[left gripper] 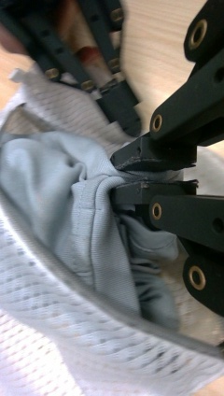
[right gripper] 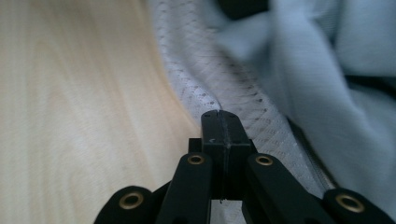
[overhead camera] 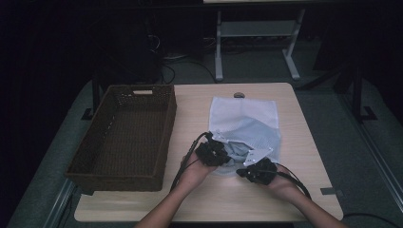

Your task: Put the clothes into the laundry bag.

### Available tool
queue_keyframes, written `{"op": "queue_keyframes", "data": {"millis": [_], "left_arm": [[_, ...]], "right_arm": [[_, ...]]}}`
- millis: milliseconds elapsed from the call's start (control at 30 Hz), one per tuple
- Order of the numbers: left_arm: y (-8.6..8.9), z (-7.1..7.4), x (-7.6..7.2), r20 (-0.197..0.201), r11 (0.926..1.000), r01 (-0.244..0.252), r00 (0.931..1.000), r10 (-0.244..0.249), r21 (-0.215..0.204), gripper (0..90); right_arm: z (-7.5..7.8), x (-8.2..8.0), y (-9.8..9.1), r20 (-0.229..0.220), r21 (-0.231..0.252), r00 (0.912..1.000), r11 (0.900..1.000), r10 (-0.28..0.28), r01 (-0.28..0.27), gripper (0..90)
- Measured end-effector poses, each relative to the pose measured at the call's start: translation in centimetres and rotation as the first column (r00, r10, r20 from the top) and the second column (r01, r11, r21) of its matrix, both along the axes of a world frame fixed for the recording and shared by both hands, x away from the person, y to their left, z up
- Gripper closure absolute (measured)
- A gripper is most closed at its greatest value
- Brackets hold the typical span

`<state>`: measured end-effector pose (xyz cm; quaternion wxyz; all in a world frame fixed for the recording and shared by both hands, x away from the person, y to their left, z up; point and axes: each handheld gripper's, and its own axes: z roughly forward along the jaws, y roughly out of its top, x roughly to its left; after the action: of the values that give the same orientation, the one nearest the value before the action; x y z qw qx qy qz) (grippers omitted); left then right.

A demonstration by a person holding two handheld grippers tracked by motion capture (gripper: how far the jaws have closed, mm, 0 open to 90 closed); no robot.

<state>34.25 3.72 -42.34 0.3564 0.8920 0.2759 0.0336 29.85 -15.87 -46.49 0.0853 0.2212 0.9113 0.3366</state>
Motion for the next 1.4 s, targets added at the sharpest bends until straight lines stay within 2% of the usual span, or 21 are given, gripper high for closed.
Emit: {"op": "queue_keyframes", "data": {"millis": [100, 200, 367, 433, 467, 567, 600, 633, 733, 833, 900, 1000, 1067, 1133, 1200, 1233, 1300, 1333, 1400], "left_arm": [[-0.4, 0.0, 0.4, 0.004, 1.0000, -0.007, 1.0000, 0.007, -0.001, 83.5], [-1.3, -0.3, 1.3, 0.006, 0.9993, -0.036, 0.9993, 0.036, -0.005, 83.5], [-2.2, -0.8, 2.8, 0.019, 0.9970, -0.077, 0.9969, 0.076, 0.014, 83.5], [-2.3, -1.0, 3.3, 0.030, 0.9949, -0.099, 0.9946, 0.099, 0.019, 83.5], [-2.3, -1.1, 3.8, 0.042, 0.9916, -0.127, 0.9911, 0.126, 0.022, 83.5], [-2.1, -1.3, 4.3, 0.053, 0.9882, -0.152, 0.9872, 0.150, 0.024, 83.5], [-1.9, -1.4, 4.8, 0.066, 0.9841, -0.176, 0.9826, 0.174, 0.026, 83.4], [-1.9, -1.4, 4.8, 0.066, 0.9841, -0.176, 0.9826, 0.174, 0.026, 83.4], [-1.5, -1.5, 5.3, 0.081, 0.9776, -0.208, 0.9753, 0.205, 0.030, 83.0], [-1.3, -1.5, 5.3, 0.077, 0.9783, -0.205, 0.9764, 0.202, 0.031, 80.4], [-1.3, -1.3, 4.9, 0.078, 0.9786, -0.203, 0.9767, 0.200, 0.035, 75.9], [-0.6, -0.5, 3.8, 0.055, 0.9836, -0.178, 0.9828, 0.176, 0.028, 68.7], [-0.4, -0.1, 3.4, 0.051, 0.9848, -0.172, 0.9841, 0.170, 0.025, 66.5], [0.2, 0.6, 2.7, 0.042, 0.9877, -0.155, 0.9872, 0.154, 0.020, 58.7], [1.1, 1.6, 1.4, 0.042, 0.9918, -0.128, 0.9910, 0.127, 0.007, 56.5], [1.1, 1.6, 1.4, 0.042, 0.9918, -0.128, 0.9910, 0.127, 0.007, 56.0], [1.6, 2.2, 0.5, 0.043, 0.9947, -0.103, 0.9938, 0.103, -0.004, 57.7], [1.5, 2.4, -0.1, 0.033, 0.9977, -0.067, 0.9972, 0.067, -0.014, 72.1], [1.3, 2.4, -0.3, 0.035, 0.9987, -0.051, 0.9981, 0.051, -0.007, 83.2]], "right_arm": [[0.0, -0.1, 0.0, 0.006, -0.007, 0.9999, 0.9999, 0.013, -0.013, 90.0], [0.0, -0.2, 0.0, 0.009, -0.011, 0.9996, 0.9995, 0.029, -0.028, 90.0], [0.1, -0.4, 0.0, 0.007, -0.018, 0.9989, 0.9988, 0.045, -0.045, 90.0], [0.1, -0.4, 0.0, 0.006, -0.016, 0.9988, 0.9987, 0.049, -0.049, 90.0], [0.1, -0.4, 0.0, 0.006, -0.017, 0.9986, 0.9985, 0.053, -0.052, 90.0], [0.1, -0.5, -0.1, 0.006, -0.019, 0.9985, 0.9983, 0.055, -0.055, 90.0], [0.1, -0.5, -0.1, 0.004, -0.020, 0.9985, 0.9983, 0.055, -0.055, 90.0], [0.1, -0.5, -0.1, 0.004, -0.020, 0.9985, 0.9983, 0.055, -0.055, 90.0], [0.1, -0.5, -0.1, 0.003, -0.020, 0.9983, 0.9981, 0.058, -0.058, 90.0], [0.2, -0.5, -0.1, 0.004, -0.022, 0.9982, 0.9980, 0.059, -0.059, 90.0], [0.2, -0.5, -0.1, 0.000, -0.020, 0.9983, 0.9981, 0.058, -0.058, 90.0], [0.2, -0.5, -0.2, -0.002, -0.018, 0.9982, 0.9980, 0.061, -0.061, 90.0], [0.2, -0.5, -0.2, -0.003, -0.019, 0.9982, 0.9980, 0.061, -0.061, 90.0], [0.2, -0.4, -0.2, -0.004, -0.018, 0.9981, 0.9980, 0.061, -0.061, 90.0], [0.3, -0.4, -0.3, -0.008, -0.009, 0.9984, 0.9984, 0.056, -0.056, 90.0], [0.3, -0.4, -0.3, -0.008, -0.009, 0.9984, 0.9984, 0.056, -0.056, 90.0], [0.5, -0.4, -0.4, -0.008, 0.000, 0.9984, 0.9984, 0.057, -0.057, 90.0], [0.6, -0.3, -0.5, -0.013, 0.008, 0.9985, 0.9986, 0.053, -0.053, 90.0], [0.6, -0.3, -0.5, -0.011, 0.009, 0.9984, 0.9984, 0.055, -0.055, 90.0]]}}
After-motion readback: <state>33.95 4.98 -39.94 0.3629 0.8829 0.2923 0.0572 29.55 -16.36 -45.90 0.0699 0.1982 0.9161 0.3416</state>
